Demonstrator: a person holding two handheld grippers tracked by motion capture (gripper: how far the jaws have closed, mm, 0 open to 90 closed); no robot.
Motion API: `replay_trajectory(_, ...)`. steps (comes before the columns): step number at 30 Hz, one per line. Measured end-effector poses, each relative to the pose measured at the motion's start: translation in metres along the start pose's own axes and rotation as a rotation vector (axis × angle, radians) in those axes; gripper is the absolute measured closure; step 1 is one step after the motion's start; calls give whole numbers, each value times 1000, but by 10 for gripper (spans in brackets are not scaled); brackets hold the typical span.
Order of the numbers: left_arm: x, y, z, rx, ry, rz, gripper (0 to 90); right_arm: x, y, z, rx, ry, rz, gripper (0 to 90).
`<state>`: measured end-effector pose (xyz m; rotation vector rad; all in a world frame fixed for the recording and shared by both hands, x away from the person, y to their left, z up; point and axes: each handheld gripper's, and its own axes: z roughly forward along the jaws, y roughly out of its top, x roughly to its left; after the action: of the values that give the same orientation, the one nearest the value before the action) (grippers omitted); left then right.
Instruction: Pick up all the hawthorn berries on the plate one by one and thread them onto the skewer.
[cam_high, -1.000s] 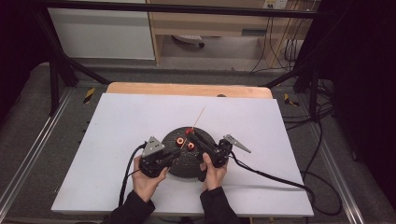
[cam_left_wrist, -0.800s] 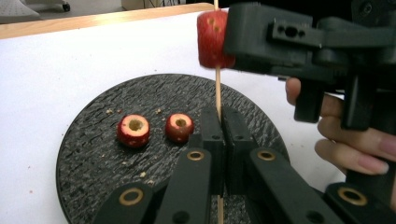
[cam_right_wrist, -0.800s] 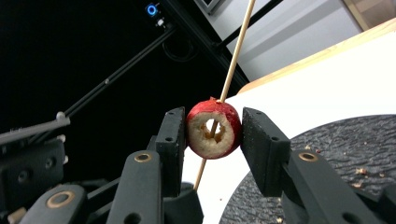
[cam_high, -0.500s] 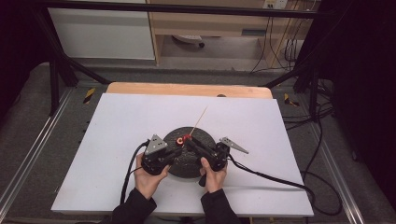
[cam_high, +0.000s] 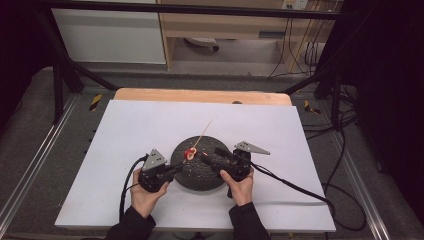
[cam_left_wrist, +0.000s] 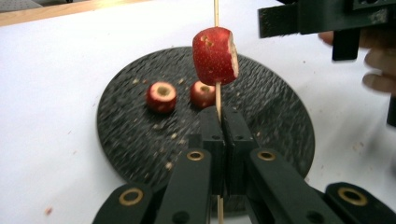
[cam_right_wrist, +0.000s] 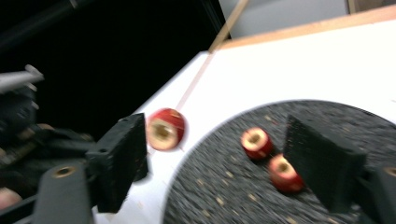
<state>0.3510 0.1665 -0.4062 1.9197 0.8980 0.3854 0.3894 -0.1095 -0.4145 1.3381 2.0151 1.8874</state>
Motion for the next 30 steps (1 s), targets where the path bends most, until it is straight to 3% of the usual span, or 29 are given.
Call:
replay_trajectory(5, 6, -9, -12, 16, 2, 3, 883, -7, 5, -2, 144, -32, -46, 79)
replay_trajectory(11, 11, -25, -25, 46, 0, 16, 883, -13, 7, -2, 267, -69, -111, 34)
replay_trajectory(21, 24, -48, -39, 84, 8, 20, 883, -10, 13, 12, 492, -119, -296, 15)
replay_trajectory(30, 29, -52, -45, 78, 10, 17, 882, -11, 24, 34, 607, -159, -367, 43)
